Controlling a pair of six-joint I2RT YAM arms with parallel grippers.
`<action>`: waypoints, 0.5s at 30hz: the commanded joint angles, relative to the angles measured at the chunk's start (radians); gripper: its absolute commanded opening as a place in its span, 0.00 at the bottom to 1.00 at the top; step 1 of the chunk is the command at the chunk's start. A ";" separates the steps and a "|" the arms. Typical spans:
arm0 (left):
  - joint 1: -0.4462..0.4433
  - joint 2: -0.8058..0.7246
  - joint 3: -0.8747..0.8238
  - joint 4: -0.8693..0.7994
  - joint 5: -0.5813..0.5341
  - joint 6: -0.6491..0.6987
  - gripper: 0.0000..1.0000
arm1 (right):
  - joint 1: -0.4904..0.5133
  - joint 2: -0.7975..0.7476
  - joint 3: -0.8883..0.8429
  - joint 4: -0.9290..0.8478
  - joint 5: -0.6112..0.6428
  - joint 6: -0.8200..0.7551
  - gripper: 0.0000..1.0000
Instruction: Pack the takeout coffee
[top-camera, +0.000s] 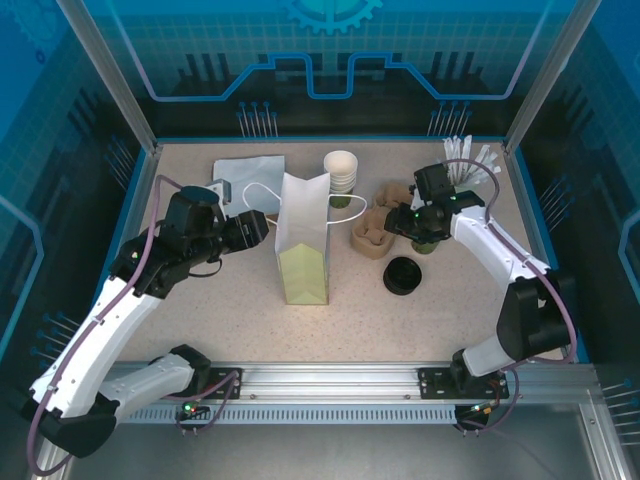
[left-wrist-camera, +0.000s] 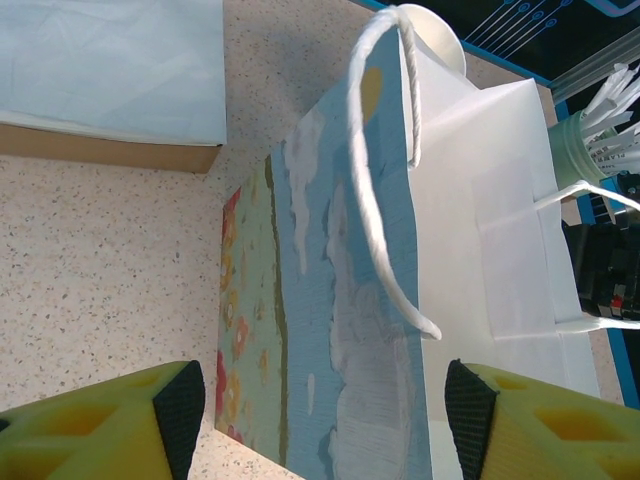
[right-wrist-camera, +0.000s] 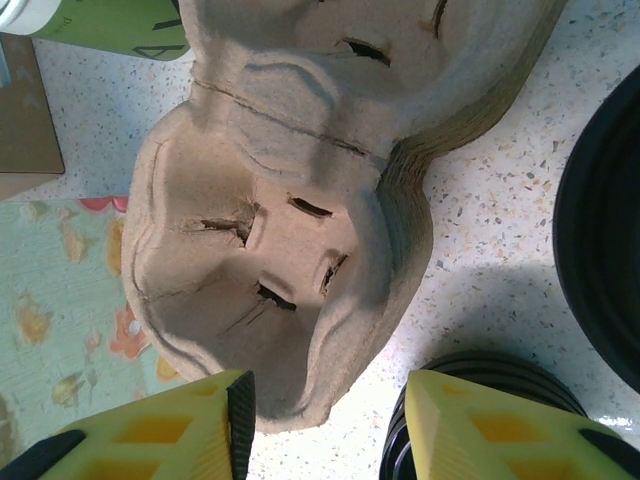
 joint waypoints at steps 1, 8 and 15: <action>-0.006 0.006 0.027 -0.016 -0.019 0.020 0.68 | 0.011 0.025 0.033 0.016 0.009 -0.003 0.45; -0.006 0.009 0.030 -0.020 -0.020 0.023 0.68 | 0.008 0.060 0.040 0.022 0.004 -0.003 0.44; -0.006 0.016 0.035 -0.021 -0.019 0.022 0.68 | 0.005 0.076 0.060 0.002 0.019 -0.022 0.41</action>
